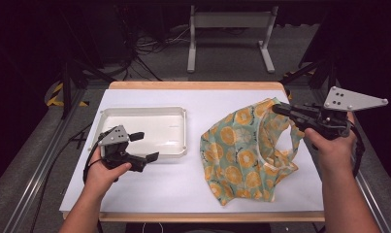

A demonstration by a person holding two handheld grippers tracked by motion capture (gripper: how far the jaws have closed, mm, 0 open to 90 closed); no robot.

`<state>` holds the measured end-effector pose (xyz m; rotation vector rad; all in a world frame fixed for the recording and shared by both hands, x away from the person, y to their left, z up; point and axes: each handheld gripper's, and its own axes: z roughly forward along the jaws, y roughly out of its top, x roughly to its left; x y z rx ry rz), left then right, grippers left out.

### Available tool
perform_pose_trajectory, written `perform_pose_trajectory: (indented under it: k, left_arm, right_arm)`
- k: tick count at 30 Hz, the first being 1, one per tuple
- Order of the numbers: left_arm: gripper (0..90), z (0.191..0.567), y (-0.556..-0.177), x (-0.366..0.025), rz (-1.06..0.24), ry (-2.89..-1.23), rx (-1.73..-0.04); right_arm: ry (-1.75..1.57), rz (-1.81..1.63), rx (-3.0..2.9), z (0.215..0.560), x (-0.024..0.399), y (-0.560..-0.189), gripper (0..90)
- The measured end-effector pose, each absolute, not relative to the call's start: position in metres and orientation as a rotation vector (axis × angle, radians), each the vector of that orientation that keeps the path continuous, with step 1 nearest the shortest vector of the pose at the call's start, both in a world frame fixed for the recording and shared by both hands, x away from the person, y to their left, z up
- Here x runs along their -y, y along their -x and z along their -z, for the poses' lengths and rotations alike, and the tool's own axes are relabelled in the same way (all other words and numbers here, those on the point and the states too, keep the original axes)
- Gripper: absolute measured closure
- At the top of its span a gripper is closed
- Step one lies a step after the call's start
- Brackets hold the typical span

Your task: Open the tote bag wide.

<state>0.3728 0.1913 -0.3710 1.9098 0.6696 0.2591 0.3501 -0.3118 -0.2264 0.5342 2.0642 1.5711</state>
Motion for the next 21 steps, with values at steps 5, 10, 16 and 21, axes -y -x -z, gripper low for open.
perform_pose_trajectory:
  k: [5, 10, 16, 21]
  left_arm:
    - [5.8, 0.366, -0.374, -0.186, -0.27, -1.914, -0.651]
    - [6.2, 0.36, -0.375, -0.177, -0.273, -1.916, -0.635]
    - [6.4, 0.352, -0.376, -0.164, -0.265, -1.912, -0.603]
    - [6.6, 0.348, -0.377, -0.157, -0.262, -1.909, -0.581]
  right_arm:
    - [-0.493, -1.584, -2.076, 0.221, 0.3, -0.349, 90.0]
    - [-0.444, -1.587, -2.096, 0.217, 0.284, -0.349, 90.0]
    - [-0.407, -1.586, -2.115, 0.215, 0.268, -0.352, 90.0]
    - [-0.398, -1.595, -2.125, 0.216, 0.261, -0.353, 90.0]
